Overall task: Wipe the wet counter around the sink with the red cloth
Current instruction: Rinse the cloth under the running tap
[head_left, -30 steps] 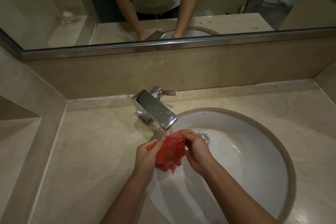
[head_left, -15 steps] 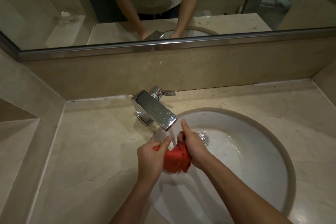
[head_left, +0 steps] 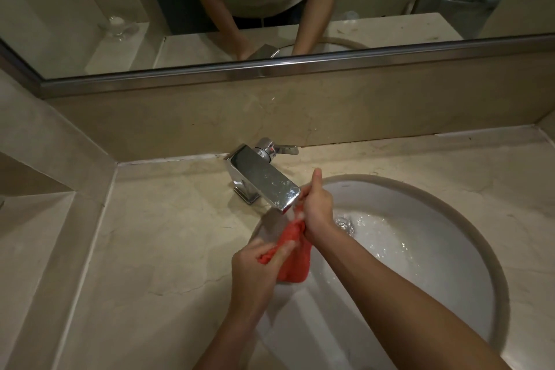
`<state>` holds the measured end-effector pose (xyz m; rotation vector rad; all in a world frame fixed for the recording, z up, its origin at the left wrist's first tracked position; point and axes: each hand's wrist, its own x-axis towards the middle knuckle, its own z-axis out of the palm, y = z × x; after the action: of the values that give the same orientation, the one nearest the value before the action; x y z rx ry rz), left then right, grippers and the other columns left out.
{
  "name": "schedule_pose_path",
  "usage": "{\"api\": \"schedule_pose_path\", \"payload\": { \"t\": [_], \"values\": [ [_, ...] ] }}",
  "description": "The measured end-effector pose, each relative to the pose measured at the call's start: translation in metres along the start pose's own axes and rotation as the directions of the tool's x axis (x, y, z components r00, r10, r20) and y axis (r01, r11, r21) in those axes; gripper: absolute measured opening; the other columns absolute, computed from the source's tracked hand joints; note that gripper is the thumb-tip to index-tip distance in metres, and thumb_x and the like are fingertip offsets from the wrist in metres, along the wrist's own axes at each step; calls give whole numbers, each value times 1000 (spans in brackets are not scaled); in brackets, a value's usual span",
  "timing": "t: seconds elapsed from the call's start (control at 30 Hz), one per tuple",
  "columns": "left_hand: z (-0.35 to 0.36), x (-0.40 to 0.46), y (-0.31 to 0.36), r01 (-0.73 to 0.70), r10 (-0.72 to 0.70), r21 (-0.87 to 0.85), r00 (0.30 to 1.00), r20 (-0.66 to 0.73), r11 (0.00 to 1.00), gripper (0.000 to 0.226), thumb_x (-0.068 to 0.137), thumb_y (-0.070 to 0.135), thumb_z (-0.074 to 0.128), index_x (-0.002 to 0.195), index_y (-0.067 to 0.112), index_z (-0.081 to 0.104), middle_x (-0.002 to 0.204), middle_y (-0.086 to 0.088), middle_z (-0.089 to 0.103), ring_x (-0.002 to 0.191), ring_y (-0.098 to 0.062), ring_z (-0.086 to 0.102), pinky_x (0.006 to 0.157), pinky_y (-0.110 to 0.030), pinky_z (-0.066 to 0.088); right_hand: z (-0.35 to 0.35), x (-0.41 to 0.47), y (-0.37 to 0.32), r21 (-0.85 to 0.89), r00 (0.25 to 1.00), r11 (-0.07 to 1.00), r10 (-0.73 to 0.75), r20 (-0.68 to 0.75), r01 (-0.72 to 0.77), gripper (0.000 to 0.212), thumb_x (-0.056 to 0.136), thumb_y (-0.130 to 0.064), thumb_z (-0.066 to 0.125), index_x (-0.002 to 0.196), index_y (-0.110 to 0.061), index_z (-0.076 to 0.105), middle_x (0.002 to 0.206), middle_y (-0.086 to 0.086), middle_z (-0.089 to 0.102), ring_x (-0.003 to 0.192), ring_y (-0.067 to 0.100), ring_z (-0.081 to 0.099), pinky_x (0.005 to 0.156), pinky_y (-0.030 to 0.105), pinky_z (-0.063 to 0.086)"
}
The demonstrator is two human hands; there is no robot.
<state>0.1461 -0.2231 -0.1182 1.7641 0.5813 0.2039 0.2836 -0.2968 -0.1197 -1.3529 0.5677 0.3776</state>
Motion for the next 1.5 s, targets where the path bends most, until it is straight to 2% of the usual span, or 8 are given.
{"api": "schedule_pose_path", "payload": {
  "t": [0.27, 0.4, 0.6, 0.77, 0.97, 1.1, 1.3, 1.5],
  "values": [
    [22, 14, -1, 200, -201, -196, 979, 17, 960, 51, 80, 72, 58, 78, 25, 76, 85, -1, 74, 82, -17, 71, 80, -34, 55, 5, -11, -7, 151, 988, 977, 148, 39, -152, 68, 100, -58, 42, 49, -14, 48, 34, -4, 41, 31, 12, 40, 39, 23, 32],
    [27, 13, 16, 227, -240, -273, 971, -17, 935, 42, 97, 55, 43, 91, 27, 74, 87, 5, 76, 84, -4, 70, 74, -20, 51, -5, -10, -8, 167, 986, 975, 132, 105, -148, 85, 100, -63, 36, 33, -15, 57, 34, 1, 40, 26, 13, 33, 33, 20, 28],
    [43, 20, 35, 340, -404, -758, 908, 111, 556, 54, 89, 58, 50, 57, 16, 49, 53, -1, 58, 55, -20, 62, 61, -32, 51, -37, -18, 39, 134, 995, 987, 81, 60, -89, 71, 105, -55, 24, 79, -4, 67, 57, 7, 66, 55, 17, 64, 60, 27, 49],
    [37, 23, 36, 334, -401, -646, 915, 48, 686, 58, 96, 53, 44, 55, 14, 55, 55, -8, 62, 54, -22, 66, 65, -36, 51, -40, -20, 50, 136, 989, 980, 143, 48, -148, 67, 100, -60, 38, 50, -19, 55, 60, 5, 66, 68, 24, 64, 75, 34, 50],
    [26, 10, 7, 50, -49, 27, 998, -41, 998, 16, 89, 50, 63, 103, 42, 61, 115, 17, 63, 108, -2, 59, 95, -27, 47, -47, -14, 35, 158, 973, 966, 181, 141, -203, 79, 92, -73, 41, 65, -8, 78, 81, 13, 76, 83, 27, 74, 92, 41, 55],
    [37, -16, 4, -77, 99, 121, 978, -185, 990, 33, 90, 33, 68, 122, 24, 64, 126, 6, 57, 112, -6, 57, 91, -21, 47, -48, -25, 31, 122, 944, 960, 215, 249, -251, 70, 91, -74, 42, 70, -11, 61, 76, 16, 65, 66, 30, 62, 65, 35, 53],
    [30, 14, 8, 19, -19, -4, 992, 123, 1000, 13, 88, 19, 71, 101, 20, 67, 81, 7, 72, 73, -1, 67, 64, -14, 48, -59, -39, 22, -172, 896, 973, -61, 441, 151, 41, 100, -39, 53, 92, 0, 66, 79, 2, 71, 73, 9, 66, 70, 21, 49],
    [7, 36, 0, -143, 90, 133, 935, 342, 981, 35, 67, 38, 77, 99, 27, 70, 103, 3, 63, 87, 4, 65, 76, -14, 50, -84, -29, 19, -371, 790, 854, -74, 609, 366, 32, 77, -25, 84, 88, -10, 58, 71, -14, 60, 68, 0, 56, 66, 15, 45]
  ]
}}
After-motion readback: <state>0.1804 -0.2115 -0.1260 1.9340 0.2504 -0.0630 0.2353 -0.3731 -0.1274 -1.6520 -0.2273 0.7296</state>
